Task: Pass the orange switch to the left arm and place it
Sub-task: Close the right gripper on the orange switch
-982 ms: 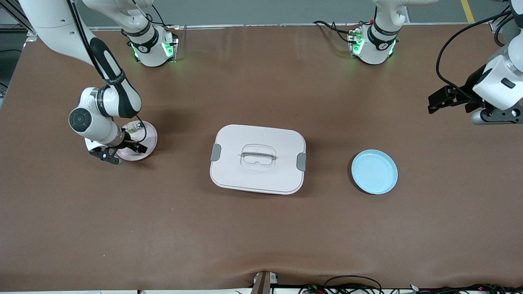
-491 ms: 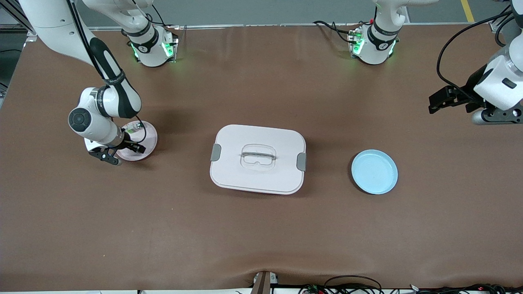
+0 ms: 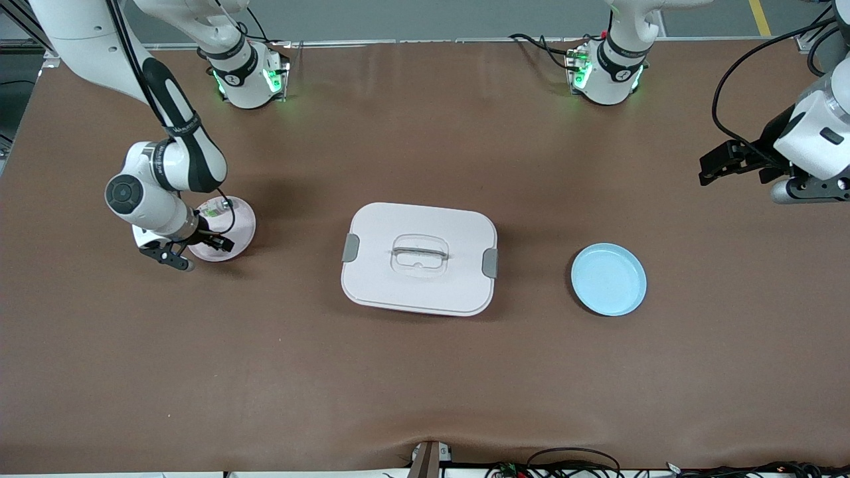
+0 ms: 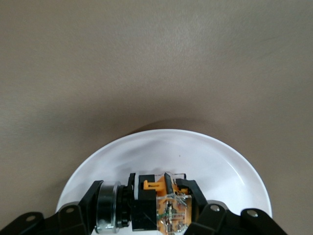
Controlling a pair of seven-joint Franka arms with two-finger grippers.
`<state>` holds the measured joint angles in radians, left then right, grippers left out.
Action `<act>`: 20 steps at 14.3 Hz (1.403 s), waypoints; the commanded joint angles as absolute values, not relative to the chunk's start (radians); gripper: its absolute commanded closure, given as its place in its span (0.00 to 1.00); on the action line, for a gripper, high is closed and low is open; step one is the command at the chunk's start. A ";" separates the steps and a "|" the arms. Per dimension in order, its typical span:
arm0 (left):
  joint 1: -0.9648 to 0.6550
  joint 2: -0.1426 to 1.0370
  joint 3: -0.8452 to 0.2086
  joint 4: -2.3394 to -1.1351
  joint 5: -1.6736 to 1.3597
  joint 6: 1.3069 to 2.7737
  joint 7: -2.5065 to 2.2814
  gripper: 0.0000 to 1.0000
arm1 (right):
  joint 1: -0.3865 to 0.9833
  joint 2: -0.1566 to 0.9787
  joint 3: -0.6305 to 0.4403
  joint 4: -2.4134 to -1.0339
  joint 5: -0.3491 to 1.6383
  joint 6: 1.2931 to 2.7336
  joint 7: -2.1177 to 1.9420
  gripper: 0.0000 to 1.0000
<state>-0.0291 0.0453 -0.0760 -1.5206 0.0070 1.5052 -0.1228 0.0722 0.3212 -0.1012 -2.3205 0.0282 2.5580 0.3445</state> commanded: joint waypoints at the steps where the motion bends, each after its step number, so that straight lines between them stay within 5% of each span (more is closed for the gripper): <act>1: -0.031 0.076 -0.072 -1.490 0.023 1.529 -0.123 0.00 | 0.072 0.229 -0.103 -2.306 0.095 2.459 0.344 0.84; 5: -0.032 0.140 -0.071 -1.387 0.021 1.536 -0.121 0.00 | 0.080 0.149 -0.103 -2.260 0.263 2.311 0.311 0.84; 15: -0.026 0.137 -0.075 -1.393 0.005 1.534 -0.094 0.00 | 0.103 0.091 -0.103 -2.089 0.521 1.948 0.443 0.86; 20: -0.023 0.144 -0.072 -1.405 0.005 1.519 -0.098 0.00 | 0.133 0.063 -0.101 -2.059 0.612 1.898 0.552 0.86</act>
